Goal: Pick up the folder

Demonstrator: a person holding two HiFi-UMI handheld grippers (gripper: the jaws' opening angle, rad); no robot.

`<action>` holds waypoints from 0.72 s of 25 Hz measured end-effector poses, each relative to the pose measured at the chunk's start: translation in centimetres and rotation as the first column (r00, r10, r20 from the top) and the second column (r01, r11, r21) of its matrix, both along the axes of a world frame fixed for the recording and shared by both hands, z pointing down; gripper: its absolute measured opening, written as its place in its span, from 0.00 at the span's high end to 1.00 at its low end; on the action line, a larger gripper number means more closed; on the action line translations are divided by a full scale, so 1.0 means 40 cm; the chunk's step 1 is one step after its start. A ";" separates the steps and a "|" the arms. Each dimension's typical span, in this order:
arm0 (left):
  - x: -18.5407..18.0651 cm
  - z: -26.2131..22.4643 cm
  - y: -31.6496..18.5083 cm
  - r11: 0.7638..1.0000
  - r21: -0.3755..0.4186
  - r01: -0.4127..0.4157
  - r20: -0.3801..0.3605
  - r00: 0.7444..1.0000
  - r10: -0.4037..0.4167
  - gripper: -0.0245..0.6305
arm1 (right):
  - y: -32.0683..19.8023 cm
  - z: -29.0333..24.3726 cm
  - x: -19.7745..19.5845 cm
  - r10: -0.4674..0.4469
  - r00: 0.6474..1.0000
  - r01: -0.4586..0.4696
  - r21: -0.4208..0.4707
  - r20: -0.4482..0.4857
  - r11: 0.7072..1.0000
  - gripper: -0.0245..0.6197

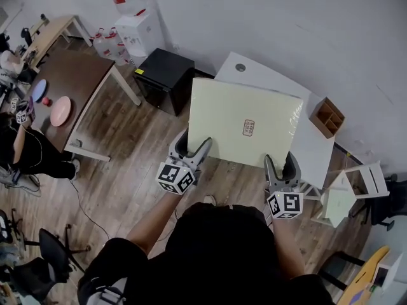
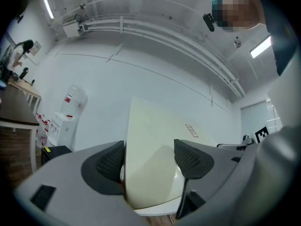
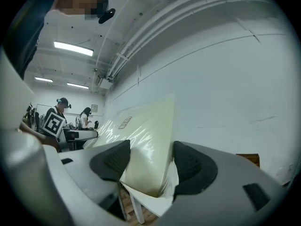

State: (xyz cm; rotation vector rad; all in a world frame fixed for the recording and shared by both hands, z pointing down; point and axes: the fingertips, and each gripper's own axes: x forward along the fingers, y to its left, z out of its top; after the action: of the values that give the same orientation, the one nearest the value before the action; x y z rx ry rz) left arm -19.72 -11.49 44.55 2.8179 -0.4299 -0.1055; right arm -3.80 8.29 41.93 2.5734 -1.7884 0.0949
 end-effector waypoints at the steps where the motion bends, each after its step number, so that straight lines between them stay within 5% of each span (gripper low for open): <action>1: 0.002 -0.005 0.004 1.000 0.003 -0.003 -0.005 1.000 0.003 0.47 | 0.005 -0.006 0.000 0.002 1.000 -0.002 0.008 -0.007 1.000 0.49; 18: 0.164 -0.050 0.335 0.984 0.057 -0.168 0.038 0.985 0.166 0.47 | 0.402 -0.003 0.067 0.212 0.977 -0.214 0.072 0.039 0.974 0.49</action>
State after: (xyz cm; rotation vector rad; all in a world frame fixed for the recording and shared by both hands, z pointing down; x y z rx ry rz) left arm -13.15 1.90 42.53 2.9042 -0.1990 -0.0368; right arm -1.13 24.39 41.82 2.8250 -1.5477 0.0701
